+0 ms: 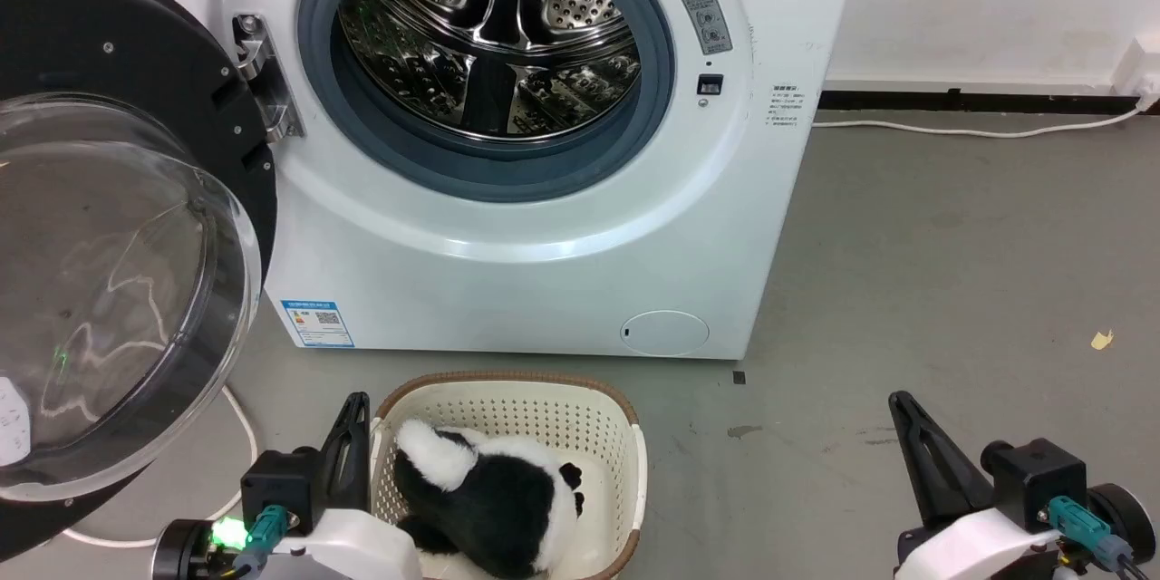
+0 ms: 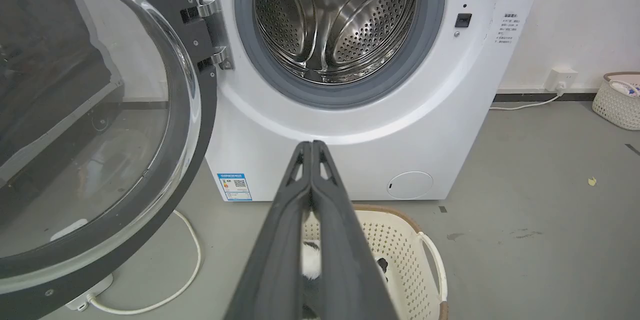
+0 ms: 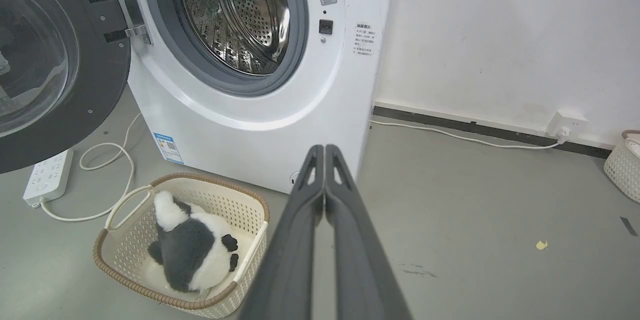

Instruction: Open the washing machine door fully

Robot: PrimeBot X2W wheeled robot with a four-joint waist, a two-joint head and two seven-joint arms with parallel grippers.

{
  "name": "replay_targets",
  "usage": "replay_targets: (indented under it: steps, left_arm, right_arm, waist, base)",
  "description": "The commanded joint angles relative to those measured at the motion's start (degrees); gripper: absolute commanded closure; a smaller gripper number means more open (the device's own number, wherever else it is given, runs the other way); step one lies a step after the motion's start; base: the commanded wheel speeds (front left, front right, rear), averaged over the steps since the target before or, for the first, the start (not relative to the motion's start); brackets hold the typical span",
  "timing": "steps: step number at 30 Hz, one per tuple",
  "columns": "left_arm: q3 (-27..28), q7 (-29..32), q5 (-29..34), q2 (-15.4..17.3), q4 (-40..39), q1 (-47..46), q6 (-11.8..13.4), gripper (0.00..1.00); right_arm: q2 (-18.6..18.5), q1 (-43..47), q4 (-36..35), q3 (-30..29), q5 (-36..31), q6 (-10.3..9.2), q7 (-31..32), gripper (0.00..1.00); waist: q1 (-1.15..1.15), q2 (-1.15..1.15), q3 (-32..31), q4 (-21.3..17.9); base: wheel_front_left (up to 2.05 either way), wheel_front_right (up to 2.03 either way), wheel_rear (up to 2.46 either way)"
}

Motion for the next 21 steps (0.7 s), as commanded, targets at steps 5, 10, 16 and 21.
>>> replay_targets:
  steps: [5, 10, 16, 21]
  left_arm:
    - [0.51, 0.86, 0.89, 0.0, -0.85, -0.82, -0.32, 1.0]
    - [0.83, 1.44, 1.21, -0.02, -1.27, -0.91, -0.41, 1.0]
    - [1.12, 1.97, 1.51, -0.04, -1.64, -0.99, -0.49, 1.0]
    - [1.12, 1.97, 1.51, -0.04, -1.64, -0.99, -0.49, 1.0]
  right_arm:
    - [0.22, -1.25, -0.42, 0.4, -0.59, 0.04, 0.93, 1.0]
    - [0.23, -1.52, -0.49, 0.63, -0.78, 0.04, 1.51, 1.0]
    - [0.24, -1.77, -0.55, 0.83, -0.95, 0.05, 2.05, 1.0]
    - [0.24, -1.77, -0.55, 0.83, -0.95, 0.05, 2.05, 1.0]
  waist:
    - [0.0, 0.0, 0.07, -0.1]
    - [0.0, 0.0, 0.14, -0.19]
    - [0.0, 0.0, 0.2, -0.27]
    - [0.0, 0.0, 0.2, -0.27]
  base:
    - [0.0, 0.0, 0.0]
    - [0.0, 0.0, 0.0]
    - [0.0, 0.0, 0.0]
    - [0.0, 0.0, 0.0]
